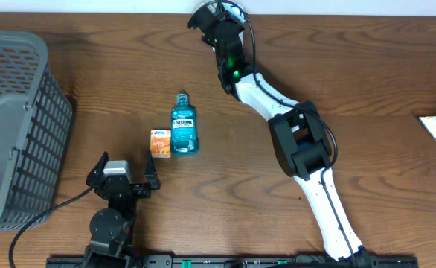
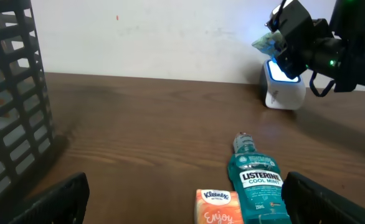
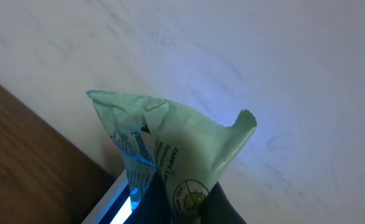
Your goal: Scan the item barcode
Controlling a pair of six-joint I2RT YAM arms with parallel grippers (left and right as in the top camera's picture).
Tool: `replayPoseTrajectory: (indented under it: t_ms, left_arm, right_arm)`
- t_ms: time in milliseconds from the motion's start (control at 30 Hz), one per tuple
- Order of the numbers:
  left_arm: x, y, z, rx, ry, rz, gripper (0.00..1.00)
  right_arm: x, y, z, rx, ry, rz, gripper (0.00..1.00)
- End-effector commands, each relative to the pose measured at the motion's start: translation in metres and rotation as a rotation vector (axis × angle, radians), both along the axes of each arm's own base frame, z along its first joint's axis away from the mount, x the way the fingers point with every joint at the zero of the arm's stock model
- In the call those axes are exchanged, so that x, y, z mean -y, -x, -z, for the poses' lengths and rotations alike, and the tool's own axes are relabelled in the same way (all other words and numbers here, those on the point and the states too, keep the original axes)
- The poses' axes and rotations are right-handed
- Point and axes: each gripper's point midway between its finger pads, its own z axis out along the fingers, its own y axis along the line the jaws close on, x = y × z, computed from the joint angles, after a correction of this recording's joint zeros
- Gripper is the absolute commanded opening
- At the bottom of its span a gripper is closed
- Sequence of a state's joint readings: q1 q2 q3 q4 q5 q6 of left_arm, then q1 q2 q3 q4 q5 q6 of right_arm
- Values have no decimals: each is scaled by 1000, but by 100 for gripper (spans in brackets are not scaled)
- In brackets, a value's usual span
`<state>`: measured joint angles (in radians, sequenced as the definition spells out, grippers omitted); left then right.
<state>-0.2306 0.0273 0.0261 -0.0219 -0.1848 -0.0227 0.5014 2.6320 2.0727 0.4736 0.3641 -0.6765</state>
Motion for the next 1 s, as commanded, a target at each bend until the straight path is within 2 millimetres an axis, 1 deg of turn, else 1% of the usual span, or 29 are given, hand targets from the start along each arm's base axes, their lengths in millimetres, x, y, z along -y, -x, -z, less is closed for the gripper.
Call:
replayPoseTrajectory:
  t_ms: [0, 133, 200, 233, 300, 333, 367, 400, 433, 467, 500, 533, 567, 600, 700, 733, 767, 800, 833, 867, 933, 967]
  left_arm:
    - [-1, 1, 17, -48, -14, -5, 98]
    - [-1, 1, 17, -48, -14, -5, 98]
    - [-1, 1, 17, -48, -14, -5, 98]
    - [-1, 1, 17, -48, -14, -5, 98]
    - [-1, 1, 17, -48, -14, -5, 98]
    - [-1, 1, 17, -48, -14, -5, 98]
    - [-1, 1, 17, -48, -14, -5, 98]
    - [-1, 1, 17, -48, -14, -5, 98]
    - [-1, 1, 17, -48, -14, -5, 98]
    - [-1, 1, 17, -48, -14, -5, 98]
    - [-1, 1, 17, -48, -14, -5, 98]
    - [-1, 1, 17, -48, -14, -5, 98]
    - [-1, 1, 17, -48, -14, -5, 98]
    - [-1, 1, 17, -48, -14, -5, 98]
    - [-1, 1, 17, -48, -14, -5, 98]
    - [-1, 1, 17, -48, -14, -5, 98]
    - [-1, 1, 17, -48, -14, -5, 98]
    - [-1, 1, 17, -48, -14, -5, 98]
    - [-1, 1, 17, -48, -14, -5, 98]
    - [-1, 1, 17, -48, -14, -5, 98]
    - [-1, 1, 17, -48, -14, -5, 98]
    - [-1, 1, 17, -48, -14, -5, 98]
  right_arm:
    - [1, 1, -2, -6, 1, 34, 1]
    - [-3, 6, -9, -42, -25, 45, 1]
    - [0, 9, -26, -51, -28, 53, 1]
    - [9, 10, -44, -45, -29, 79, 1]
    - [22, 12, -66, -39, -29, 117, 1]
    - [38, 15, -85, -45, -21, 156, 1]
    - [52, 18, -100, -54, -20, 193, 1]
    - [63, 20, -108, -64, -23, 225, 1]
    - [83, 26, -122, -82, -30, 283, 1]
    - [98, 30, -127, -104, -28, 326, 1]
    - [121, 39, -134, -142, -22, 392, 1]
    - [140, 45, -134, -177, -10, 440, 1]
    - [157, 50, -133, -212, 4, 479, 1]
    - [187, 59, -126, -279, 29, 547, 1]
    - [249, 74, -97, -427, 92, 667, 1]
    - [275, 81, -81, -492, 101, 719, 1]
    - [295, 86, -70, -530, 92, 763, 1]
    - [327, 95, -53, -581, 69, 837, 1]
    - [335, 97, -49, -592, 61, 855, 1]
    - [370, 108, -32, -627, 19, 940, 1]
    - [420, 127, -6, -668, -49, 1057, 1]
    - [434, 134, 4, -687, -73, 1083, 1]
